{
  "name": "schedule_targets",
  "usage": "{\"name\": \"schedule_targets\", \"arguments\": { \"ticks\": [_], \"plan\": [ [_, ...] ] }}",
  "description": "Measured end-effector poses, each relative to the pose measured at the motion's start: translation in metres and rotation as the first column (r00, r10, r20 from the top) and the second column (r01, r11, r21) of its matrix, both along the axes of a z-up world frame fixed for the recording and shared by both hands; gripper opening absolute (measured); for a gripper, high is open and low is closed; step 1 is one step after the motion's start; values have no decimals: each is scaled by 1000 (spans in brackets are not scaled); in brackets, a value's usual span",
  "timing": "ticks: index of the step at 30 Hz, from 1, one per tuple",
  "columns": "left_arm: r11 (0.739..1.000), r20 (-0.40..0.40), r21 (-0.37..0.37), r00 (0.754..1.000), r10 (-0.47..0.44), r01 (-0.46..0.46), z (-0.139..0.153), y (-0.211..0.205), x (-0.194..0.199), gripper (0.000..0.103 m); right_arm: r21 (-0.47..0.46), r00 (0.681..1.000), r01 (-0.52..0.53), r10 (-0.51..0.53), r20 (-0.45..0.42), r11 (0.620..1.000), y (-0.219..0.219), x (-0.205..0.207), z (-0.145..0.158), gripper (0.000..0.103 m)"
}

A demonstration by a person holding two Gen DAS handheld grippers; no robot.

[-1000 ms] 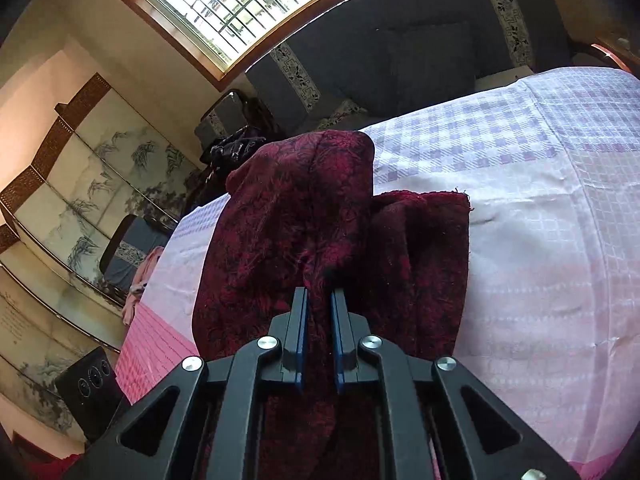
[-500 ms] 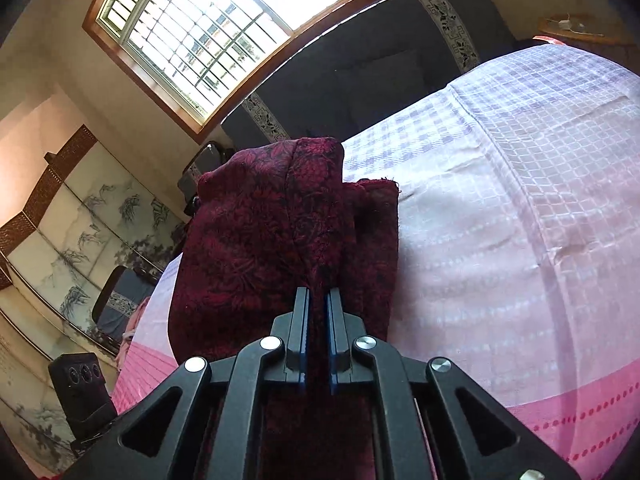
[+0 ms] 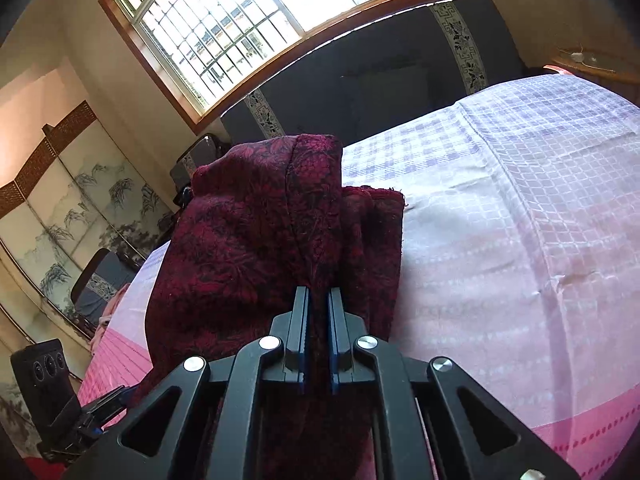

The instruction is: Fold small clothes

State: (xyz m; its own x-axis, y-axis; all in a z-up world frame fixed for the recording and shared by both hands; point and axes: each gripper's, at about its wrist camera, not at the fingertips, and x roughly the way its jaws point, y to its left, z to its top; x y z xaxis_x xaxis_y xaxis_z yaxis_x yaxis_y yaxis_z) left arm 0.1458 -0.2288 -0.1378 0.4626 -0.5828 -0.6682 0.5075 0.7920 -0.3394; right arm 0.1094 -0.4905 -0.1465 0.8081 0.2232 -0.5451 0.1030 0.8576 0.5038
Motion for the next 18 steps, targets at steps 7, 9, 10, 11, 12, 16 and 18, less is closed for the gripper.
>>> {"name": "schedule_targets", "arguments": {
  "ticks": [7, 9, 10, 11, 12, 16, 18],
  "plan": [
    [1000, -20, -19, 1000, 17, -17, -5, 1, 5, 88, -154, 997, 45, -35, 67, 987, 16, -7, 58, 13],
    [1000, -19, -20, 1000, 19, -19, -5, 1, 5, 88, -211, 996, 3, 15, 84, 978, 29, 1, 81, 13],
    [1000, -16, -19, 1000, 19, -19, -6, 1, 4, 88, -249, 996, -35, 55, 73, 968, 39, 10, 90, 13],
    [1000, -14, -18, 1000, 20, -20, -6, 0, 4, 88, -295, 994, -75, 94, 51, 953, 50, 23, 97, 13],
    [1000, -12, -18, 1000, 21, -21, -8, 1, 1, 88, -336, 991, -116, 129, 19, 935, 61, 37, 100, 13],
    [999, -9, -21, 1000, 26, -27, -9, 3, 0, 89, -441, 974, -224, 178, -144, 869, 83, 89, 79, 10],
    [999, -10, -23, 1000, 27, -28, -8, 4, -2, 90, -477, 964, -228, 128, -233, 849, 76, 100, 54, 8]
  ]
}}
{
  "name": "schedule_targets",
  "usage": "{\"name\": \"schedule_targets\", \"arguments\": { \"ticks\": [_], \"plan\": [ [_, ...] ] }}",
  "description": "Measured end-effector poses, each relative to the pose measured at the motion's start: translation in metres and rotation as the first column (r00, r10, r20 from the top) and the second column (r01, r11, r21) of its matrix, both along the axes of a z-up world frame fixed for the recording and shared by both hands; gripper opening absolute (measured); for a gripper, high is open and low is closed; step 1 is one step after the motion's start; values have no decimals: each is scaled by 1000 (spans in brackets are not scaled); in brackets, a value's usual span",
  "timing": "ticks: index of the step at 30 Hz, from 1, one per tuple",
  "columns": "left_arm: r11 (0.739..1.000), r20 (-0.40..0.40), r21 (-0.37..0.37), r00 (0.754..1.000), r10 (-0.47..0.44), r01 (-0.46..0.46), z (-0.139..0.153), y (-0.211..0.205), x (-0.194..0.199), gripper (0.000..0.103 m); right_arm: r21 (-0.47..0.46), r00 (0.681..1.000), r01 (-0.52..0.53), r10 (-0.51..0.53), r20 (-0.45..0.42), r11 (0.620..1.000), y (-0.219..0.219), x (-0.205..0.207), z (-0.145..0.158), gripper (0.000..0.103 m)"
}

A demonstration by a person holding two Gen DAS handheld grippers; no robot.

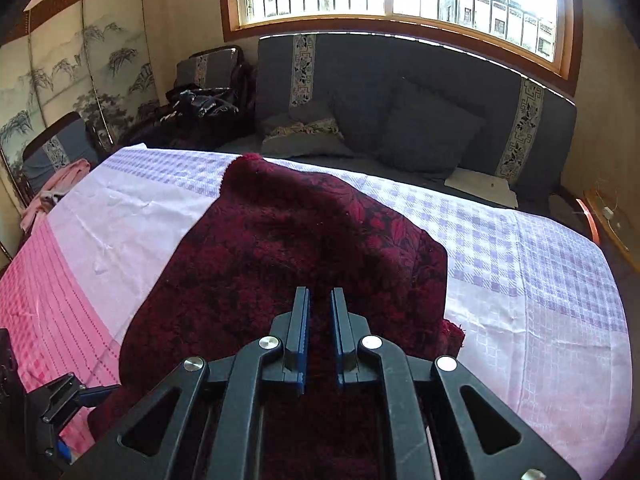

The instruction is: Fold small clothes

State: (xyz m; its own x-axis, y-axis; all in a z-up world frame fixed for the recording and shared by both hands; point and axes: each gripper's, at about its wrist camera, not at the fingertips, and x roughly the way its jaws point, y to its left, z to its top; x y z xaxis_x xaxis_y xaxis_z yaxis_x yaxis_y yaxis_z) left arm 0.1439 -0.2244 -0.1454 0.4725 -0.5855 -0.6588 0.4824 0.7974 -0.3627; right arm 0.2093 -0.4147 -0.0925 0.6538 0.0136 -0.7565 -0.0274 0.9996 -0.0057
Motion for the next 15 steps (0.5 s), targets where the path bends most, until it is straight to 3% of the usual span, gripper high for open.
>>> {"name": "schedule_targets", "arguments": {
  "ticks": [2, 7, 9, 11, 13, 15],
  "plan": [
    [1000, -2, -10, 1000, -4, 4, 1, 4, 0, 90, -32, 998, 51, -52, -47, 998, -14, -6, -21, 3],
    [998, 3, -67, 1000, 5, -5, 19, 20, -7, 90, 56, 996, 92, -92, -5, 994, -49, -42, -35, 0],
    [997, 45, -82, 999, 10, -6, 32, 23, -12, 90, 112, 995, 96, -99, 19, 989, -57, -48, -40, 0],
    [998, 92, -53, 996, -16, 21, 40, 15, -12, 90, 135, 993, 101, -108, 44, 986, -58, -51, -45, 0],
    [999, 127, 10, 991, -34, 33, 37, 1, -7, 90, 99, 992, 100, -107, 66, 990, -51, -51, -44, 0],
    [994, 86, 90, 994, -67, 59, 22, -16, 0, 89, 107, 991, 101, -109, 73, 989, -51, -53, -41, 0]
  ]
}}
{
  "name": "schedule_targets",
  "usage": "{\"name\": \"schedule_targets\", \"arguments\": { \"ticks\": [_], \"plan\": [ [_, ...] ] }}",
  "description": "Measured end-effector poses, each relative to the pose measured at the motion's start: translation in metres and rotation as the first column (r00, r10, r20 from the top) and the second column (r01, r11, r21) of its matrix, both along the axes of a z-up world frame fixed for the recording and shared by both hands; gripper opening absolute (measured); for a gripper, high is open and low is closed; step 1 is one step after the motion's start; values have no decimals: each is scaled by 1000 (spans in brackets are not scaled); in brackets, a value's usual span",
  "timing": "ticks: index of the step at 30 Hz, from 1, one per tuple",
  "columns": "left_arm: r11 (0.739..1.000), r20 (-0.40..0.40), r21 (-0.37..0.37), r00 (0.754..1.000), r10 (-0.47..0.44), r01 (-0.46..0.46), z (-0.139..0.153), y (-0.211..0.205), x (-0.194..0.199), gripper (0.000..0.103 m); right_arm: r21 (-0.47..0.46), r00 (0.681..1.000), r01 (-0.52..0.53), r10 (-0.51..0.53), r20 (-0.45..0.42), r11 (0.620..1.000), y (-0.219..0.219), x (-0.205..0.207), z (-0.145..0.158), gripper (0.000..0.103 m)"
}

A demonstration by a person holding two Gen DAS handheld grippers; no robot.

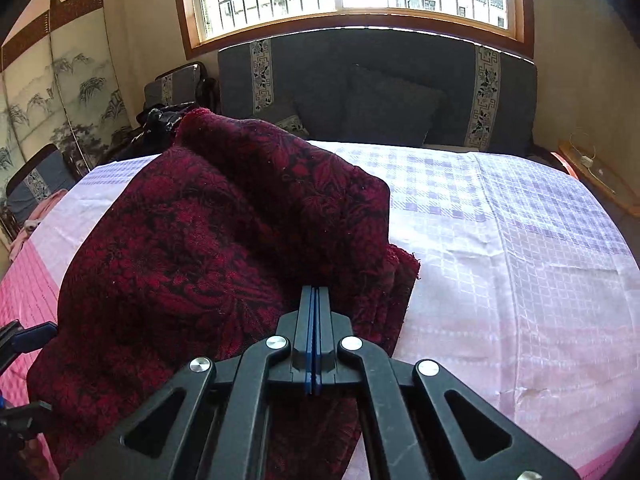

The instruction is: Fold small clothes

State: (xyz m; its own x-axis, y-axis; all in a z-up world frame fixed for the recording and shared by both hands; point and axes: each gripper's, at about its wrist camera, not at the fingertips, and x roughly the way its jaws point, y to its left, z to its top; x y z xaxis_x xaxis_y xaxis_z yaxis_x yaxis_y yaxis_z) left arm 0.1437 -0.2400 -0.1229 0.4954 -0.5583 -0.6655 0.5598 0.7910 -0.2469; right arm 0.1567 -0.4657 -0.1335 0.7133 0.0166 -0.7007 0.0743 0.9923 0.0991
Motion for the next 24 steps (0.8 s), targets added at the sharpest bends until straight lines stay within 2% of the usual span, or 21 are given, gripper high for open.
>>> {"name": "schedule_targets", "arguments": {
  "ticks": [2, 4, 5, 9, 11, 12, 14, 15, 18, 22, 24],
  "plan": [
    [1000, 5, 26, 1000, 9, -9, -8, -6, 0, 89, 41, 1000, 3, -4, 23, 999, -3, -9, 10, 0],
    [1000, 11, 16, 1000, 17, -18, -8, -5, -1, 89, 29, 997, 6, -9, 77, 1000, 4, -30, 27, 9],
    [1000, 2, 5, 1000, 20, -20, -9, -4, 0, 89, 27, 995, -9, 6, 103, 1000, 9, -43, 36, 10],
    [1000, -4, -2, 1000, 20, -20, -10, -4, 2, 89, 21, 973, -178, 173, 151, 984, 49, -95, 55, 9],
    [1000, -2, -4, 1000, 22, -22, -10, -6, 3, 89, -49, 960, -255, 259, 102, 966, 73, -112, 47, 5],
    [1000, -2, -6, 1000, 21, -21, -10, -5, 3, 89, -122, 962, -262, 269, 50, 957, 81, -117, 34, 3],
    [1000, 0, -6, 1000, 19, -19, -11, -3, 3, 89, -277, 972, -233, 226, -58, 932, 86, -122, 2, 1],
    [1000, 4, -2, 1000, 16, -16, -11, -3, 1, 89, -305, 977, -215, 205, -65, 928, 81, -126, -10, 0],
    [1000, 13, 9, 1000, 7, -7, -9, 6, -2, 89, -216, 982, -186, 185, -26, 958, 66, -132, -9, 0],
    [1000, 14, -12, 1000, 26, -25, 1, 22, -4, 89, -216, 983, -184, 182, -30, 959, 69, -134, -10, 0],
    [999, 53, 33, 998, 30, -32, 2, 23, -6, 90, -192, 983, -186, 184, -27, 964, 66, -129, -8, 0]
  ]
}}
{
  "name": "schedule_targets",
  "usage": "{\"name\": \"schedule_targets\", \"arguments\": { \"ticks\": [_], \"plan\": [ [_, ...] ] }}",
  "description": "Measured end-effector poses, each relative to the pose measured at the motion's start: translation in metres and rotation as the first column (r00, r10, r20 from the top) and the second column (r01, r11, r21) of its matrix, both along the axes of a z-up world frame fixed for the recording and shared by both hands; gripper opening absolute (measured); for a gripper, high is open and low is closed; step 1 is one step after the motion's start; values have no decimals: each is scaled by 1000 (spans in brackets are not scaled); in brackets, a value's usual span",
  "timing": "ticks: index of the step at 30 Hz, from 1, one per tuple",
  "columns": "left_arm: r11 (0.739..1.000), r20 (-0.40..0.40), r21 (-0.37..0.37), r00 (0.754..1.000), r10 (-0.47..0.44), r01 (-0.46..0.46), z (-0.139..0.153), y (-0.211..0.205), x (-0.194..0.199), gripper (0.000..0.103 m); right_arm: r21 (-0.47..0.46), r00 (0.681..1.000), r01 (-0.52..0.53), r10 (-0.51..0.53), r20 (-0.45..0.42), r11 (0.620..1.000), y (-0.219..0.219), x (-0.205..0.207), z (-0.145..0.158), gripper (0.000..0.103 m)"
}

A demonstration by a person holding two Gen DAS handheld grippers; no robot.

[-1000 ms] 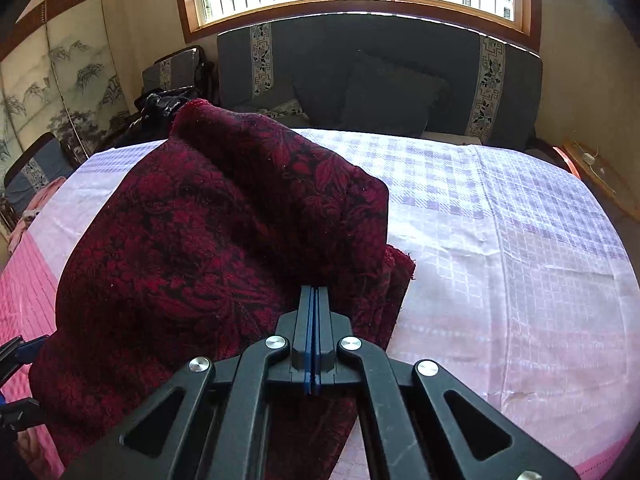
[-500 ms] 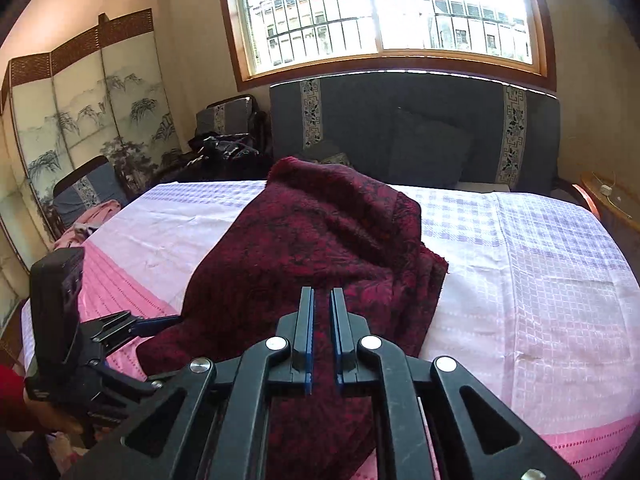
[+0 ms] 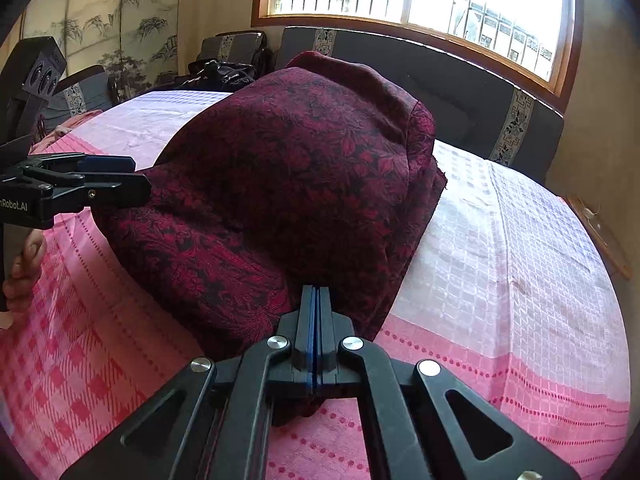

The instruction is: Fold small clothes

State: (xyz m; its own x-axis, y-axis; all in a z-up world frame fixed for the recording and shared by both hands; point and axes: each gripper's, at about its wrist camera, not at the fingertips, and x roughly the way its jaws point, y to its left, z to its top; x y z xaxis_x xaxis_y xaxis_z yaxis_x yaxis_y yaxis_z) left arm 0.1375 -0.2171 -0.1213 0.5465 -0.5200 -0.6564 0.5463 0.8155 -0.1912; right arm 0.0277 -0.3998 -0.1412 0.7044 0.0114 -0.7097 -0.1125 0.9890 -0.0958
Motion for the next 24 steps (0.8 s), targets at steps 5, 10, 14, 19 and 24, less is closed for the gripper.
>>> {"name": "schedule_targets", "arguments": {
  "ticks": [5, 10, 14, 19, 24],
  "plan": [
    [998, 30, 55, 1000, 3, -5, -7, -5, -5, 90, 79, 1000, -5, 6, -10, 997, -17, 10, 0, 0],
    [996, 35, 83, 999, 14, -17, -10, -7, -8, 90, 101, 1000, 6, -5, -15, 995, -20, 10, 0, 0],
    [997, 22, 76, 1000, 19, -21, -12, -5, -6, 90, 154, 999, 41, -38, -24, 987, -23, 13, -1, 0],
    [995, 50, 93, 998, 23, -27, -12, -7, -11, 90, 223, 995, 96, -89, -40, 970, -28, 12, -2, 0],
    [993, 71, 112, 997, 25, -33, -11, -9, -13, 90, 301, 986, 160, -141, -84, 940, -37, 18, -1, 0]
  ]
}}
